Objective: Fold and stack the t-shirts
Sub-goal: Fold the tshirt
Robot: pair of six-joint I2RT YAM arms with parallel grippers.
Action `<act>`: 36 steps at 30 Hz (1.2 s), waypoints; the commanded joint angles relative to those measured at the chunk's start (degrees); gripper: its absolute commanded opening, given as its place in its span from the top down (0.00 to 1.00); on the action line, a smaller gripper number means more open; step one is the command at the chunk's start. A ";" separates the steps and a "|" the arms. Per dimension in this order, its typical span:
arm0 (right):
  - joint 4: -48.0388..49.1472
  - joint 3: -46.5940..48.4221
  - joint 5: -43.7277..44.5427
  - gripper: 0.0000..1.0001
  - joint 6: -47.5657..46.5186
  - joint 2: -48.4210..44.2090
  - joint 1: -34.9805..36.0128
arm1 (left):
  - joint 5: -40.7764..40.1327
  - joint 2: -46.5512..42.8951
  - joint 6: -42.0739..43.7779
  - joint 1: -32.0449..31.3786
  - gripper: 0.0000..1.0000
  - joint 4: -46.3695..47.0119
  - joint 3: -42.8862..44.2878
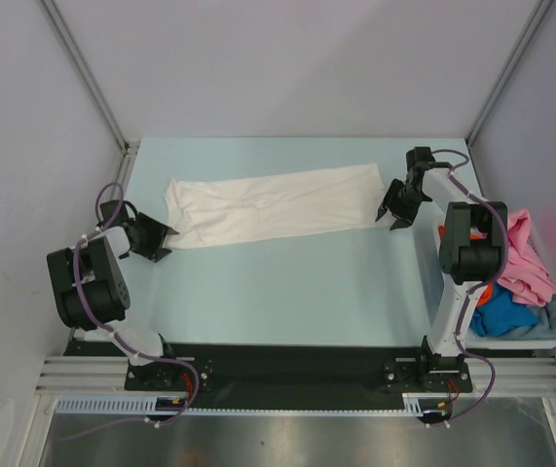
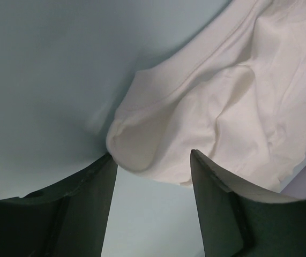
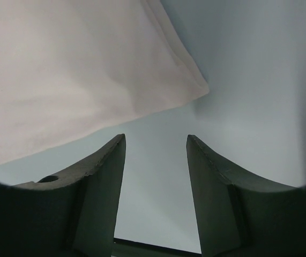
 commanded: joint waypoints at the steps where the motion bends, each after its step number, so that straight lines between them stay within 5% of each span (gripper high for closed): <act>1: 2.96 -0.23 1.25 0.46 1.25 0.60 -0.05 | -0.88 3.11 1.98 0.49 0.38 1.85 1.02; 10: 4.37 -1.28 2.31 0.45 3.26 1.74 -1.81 | -0.97 3.64 3.30 0.49 0.50 -0.33 1.63; 18: 5.07 -1.63 3.19 0.45 4.76 2.01 -1.99 | -2.20 0.21 4.18 0.49 0.37 -3.07 -0.91; 28: 7.53 -1.89 1.51 0.47 5.64 4.64 -2.25 | -2.90 1.53 4.36 0.49 0.47 -2.98 -0.39; 30: 7.97 -2.33 1.69 0.49 5.64 4.47 -2.25 | -2.90 2.14 4.35 0.49 0.52 -2.72 -0.04; 36: 9.38 -4.62 1.78 0.80 4.86 4.03 -2.25 | -3.43 4.16 5.05 0.49 0.76 -2.53 1.90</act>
